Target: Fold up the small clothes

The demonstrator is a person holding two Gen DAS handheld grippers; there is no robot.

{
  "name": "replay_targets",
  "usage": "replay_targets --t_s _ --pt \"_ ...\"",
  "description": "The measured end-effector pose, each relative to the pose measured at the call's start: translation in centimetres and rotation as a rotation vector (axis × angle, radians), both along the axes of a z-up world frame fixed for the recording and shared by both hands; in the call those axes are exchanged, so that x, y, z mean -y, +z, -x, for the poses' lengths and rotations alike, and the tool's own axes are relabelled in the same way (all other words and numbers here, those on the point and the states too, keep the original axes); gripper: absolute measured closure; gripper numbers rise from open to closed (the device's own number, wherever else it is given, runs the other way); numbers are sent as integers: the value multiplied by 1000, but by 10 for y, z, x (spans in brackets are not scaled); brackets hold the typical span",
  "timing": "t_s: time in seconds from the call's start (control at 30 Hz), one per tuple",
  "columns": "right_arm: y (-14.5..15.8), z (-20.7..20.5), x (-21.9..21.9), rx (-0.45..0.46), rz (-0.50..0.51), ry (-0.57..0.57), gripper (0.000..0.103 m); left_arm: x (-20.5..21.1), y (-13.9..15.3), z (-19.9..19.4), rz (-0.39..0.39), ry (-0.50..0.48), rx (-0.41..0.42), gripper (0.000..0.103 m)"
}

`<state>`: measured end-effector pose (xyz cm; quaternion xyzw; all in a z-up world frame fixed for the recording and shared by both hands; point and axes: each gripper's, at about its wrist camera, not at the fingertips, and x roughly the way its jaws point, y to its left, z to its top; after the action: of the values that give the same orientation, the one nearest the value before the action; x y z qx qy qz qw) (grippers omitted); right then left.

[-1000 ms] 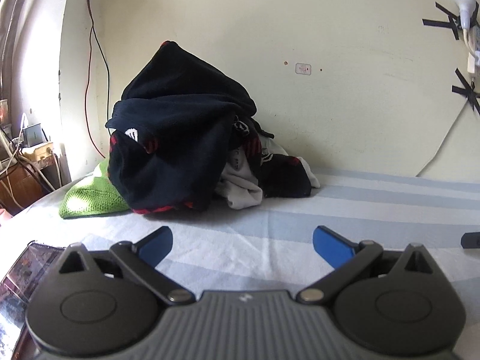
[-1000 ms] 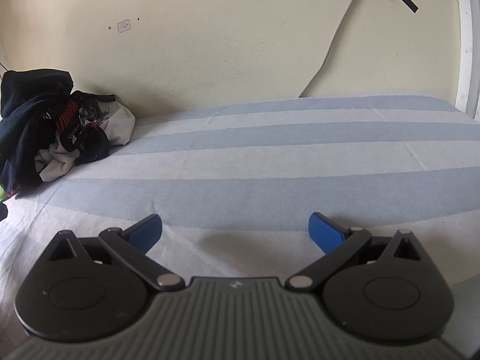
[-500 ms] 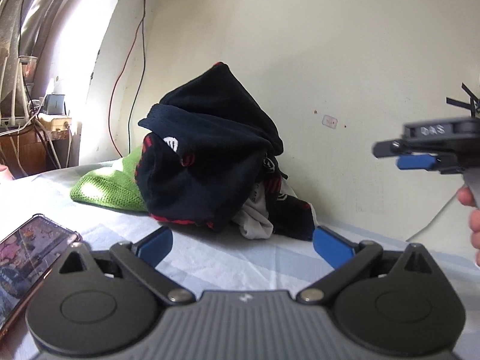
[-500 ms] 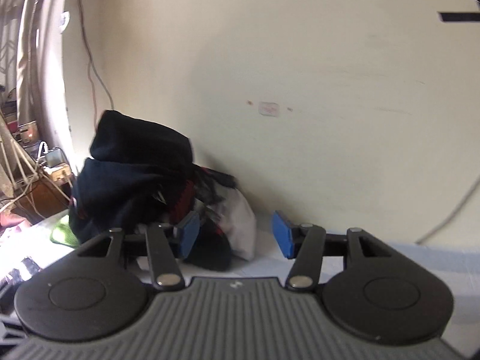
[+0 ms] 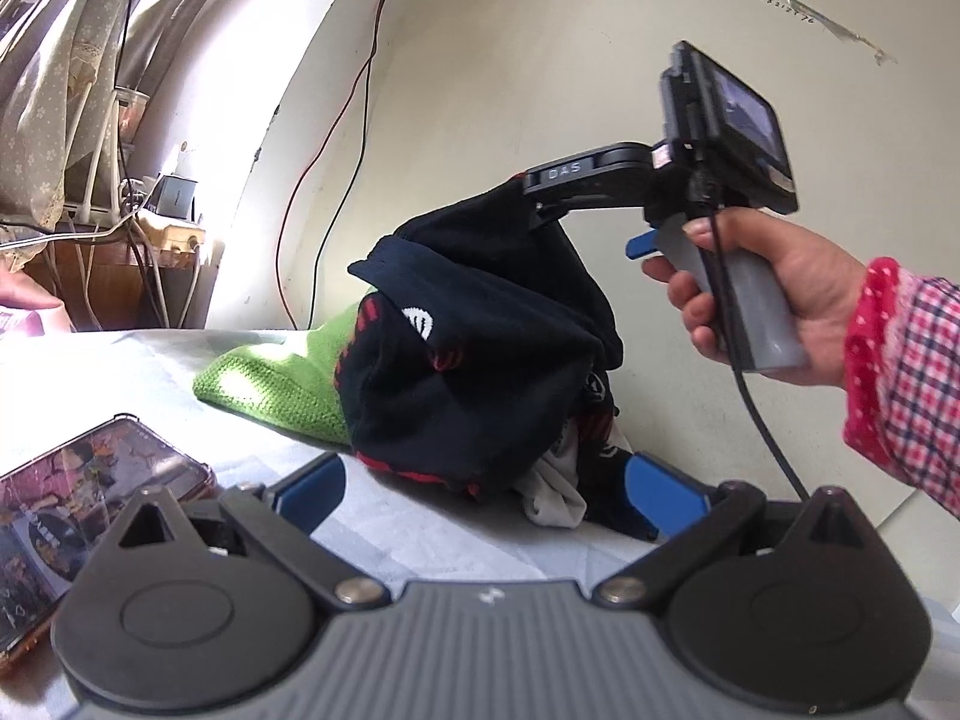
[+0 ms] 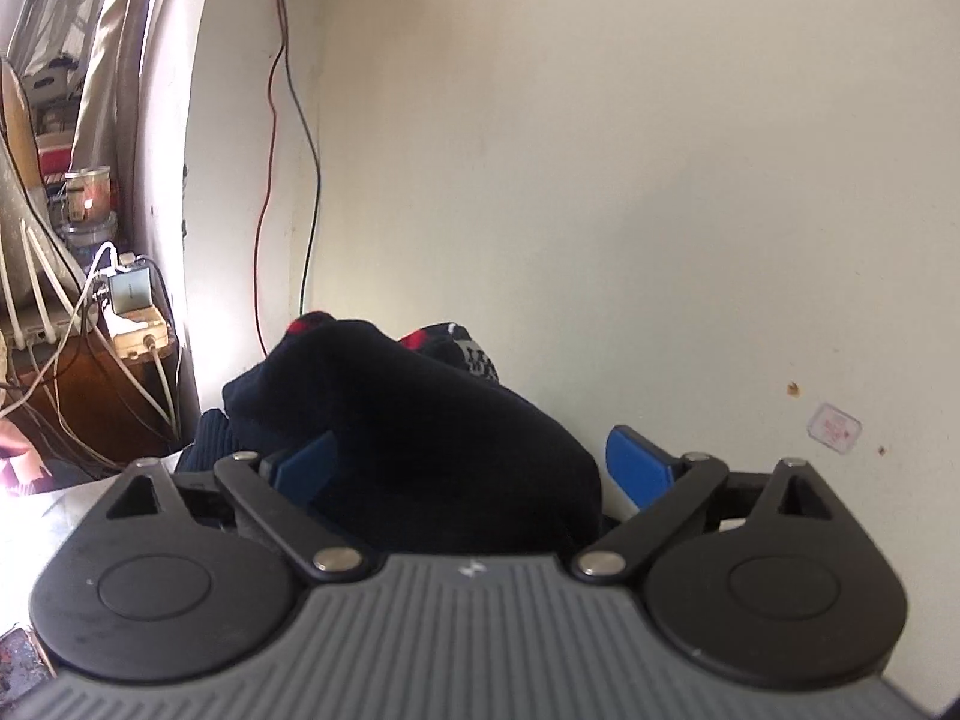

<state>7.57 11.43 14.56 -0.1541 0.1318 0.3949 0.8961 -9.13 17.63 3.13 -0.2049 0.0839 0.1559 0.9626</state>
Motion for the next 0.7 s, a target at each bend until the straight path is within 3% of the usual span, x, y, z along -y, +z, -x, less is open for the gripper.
replay_targets --t_s 0.07,0.1,0.13,0.17,0.2,0.33,0.57,0.7 --pt "-5 -3 -16 24 40 7 7 0 0 0 -3 11 3 0" --pt "-8 -3 -21 31 53 14 14 0 0 0 -3 12 4 0" --pt "-9 -4 -26 24 68 25 58 -1 0 0 0 14 3 0" --pt "-9 -4 -29 -5 84 46 92 -2 0 0 3 17 2 0" --pt "-6 -3 -28 -24 81 42 93 -3 0 0 8 19 3 0" --pt "26 11 6 63 -25 -18 93 -7 -1 3 24 37 12 0" --pt "121 33 189 105 -318 -176 93 -18 -1 11 86 50 57 0" --pt "130 69 297 134 -342 -282 93 -28 -3 13 146 31 70 0"
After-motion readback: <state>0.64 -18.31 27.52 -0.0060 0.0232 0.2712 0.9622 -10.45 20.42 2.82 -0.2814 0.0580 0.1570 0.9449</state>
